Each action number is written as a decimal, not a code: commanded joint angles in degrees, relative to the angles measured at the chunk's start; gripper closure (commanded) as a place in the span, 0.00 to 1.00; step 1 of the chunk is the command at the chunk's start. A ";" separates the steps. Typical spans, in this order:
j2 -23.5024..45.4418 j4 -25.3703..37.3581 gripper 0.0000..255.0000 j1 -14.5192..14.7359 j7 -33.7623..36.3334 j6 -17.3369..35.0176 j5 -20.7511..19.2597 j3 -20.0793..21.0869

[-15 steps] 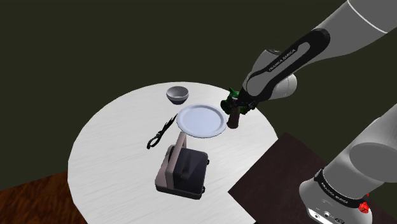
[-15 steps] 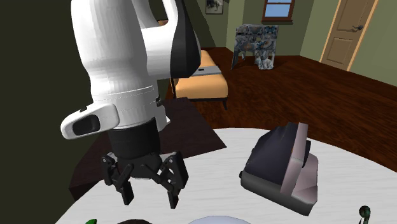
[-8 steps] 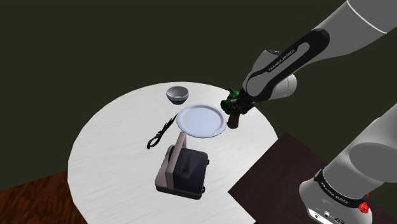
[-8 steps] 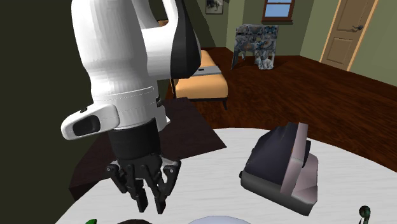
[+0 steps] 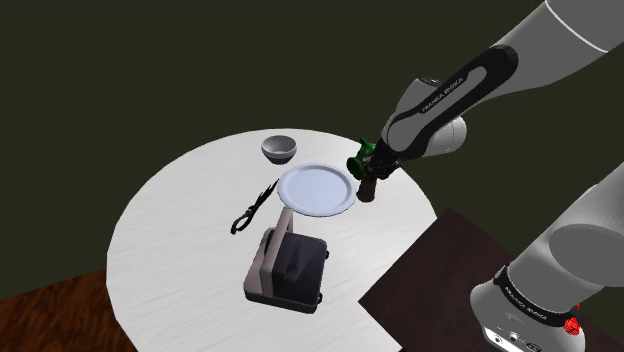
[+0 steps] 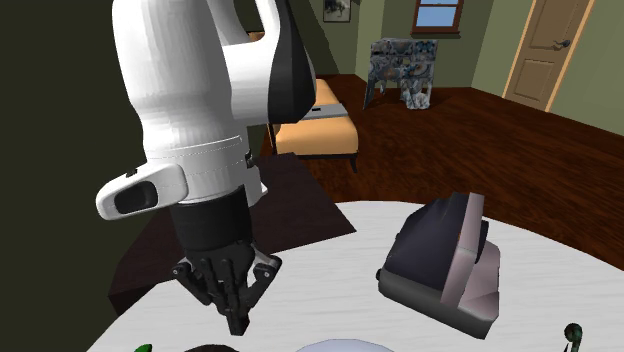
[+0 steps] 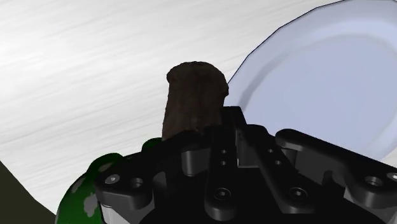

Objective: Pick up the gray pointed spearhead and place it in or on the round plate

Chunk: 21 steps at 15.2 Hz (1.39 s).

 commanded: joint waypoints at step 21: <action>18.30 -5.30 1.00 -11.32 -13.72 49.46 6.92 13.23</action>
